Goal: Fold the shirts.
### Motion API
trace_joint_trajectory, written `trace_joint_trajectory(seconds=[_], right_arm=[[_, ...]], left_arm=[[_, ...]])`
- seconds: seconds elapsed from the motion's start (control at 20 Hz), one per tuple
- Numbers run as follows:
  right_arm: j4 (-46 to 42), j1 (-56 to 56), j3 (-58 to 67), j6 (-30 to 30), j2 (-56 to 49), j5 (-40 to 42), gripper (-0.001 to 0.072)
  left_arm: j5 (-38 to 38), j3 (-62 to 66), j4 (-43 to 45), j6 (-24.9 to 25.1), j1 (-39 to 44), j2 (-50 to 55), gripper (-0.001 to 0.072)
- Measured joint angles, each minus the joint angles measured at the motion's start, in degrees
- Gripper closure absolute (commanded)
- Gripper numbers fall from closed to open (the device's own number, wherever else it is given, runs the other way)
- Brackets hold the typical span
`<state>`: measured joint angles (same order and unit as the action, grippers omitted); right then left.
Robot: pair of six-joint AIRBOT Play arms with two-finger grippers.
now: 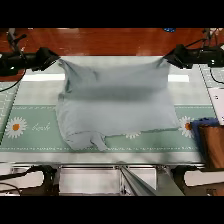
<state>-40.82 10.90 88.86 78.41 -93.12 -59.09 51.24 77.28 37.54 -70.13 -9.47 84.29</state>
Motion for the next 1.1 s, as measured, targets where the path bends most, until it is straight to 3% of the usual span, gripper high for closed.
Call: trace_joint_trajectory(seconds=[0.25,0.45,0.55,0.8,1.1], right_arm=[[3.96,7.80,6.08,1.07,-2.97,-3.74,0.0305],[-7.61,15.41,2.08,0.04,3.37,-12.26,0.0305],[-10.86,18.51,-7.67,-0.09,9.16,-12.11,0.0305],[-5.64,21.14,-35.60,-6.23,23.43,-6.67,0.0305],[-2.36,21.70,-46.97,-9.14,28.72,-4.42,0.0305]], left_arm=[[13.49,7.72,4.28,-5.60,-7.65,3.41,0.0203],[25.40,0.22,10.32,-7.50,-15.06,-1.81,0.0203],[25.66,-10.82,12.15,-7.48,-16.96,-7.87,0.0203],[21.33,-40.26,14.03,-6.54,-20.28,-24.20,0.0203],[19.37,-55.76,12.44,-7.78,-20.61,-31.98,0.0203]])
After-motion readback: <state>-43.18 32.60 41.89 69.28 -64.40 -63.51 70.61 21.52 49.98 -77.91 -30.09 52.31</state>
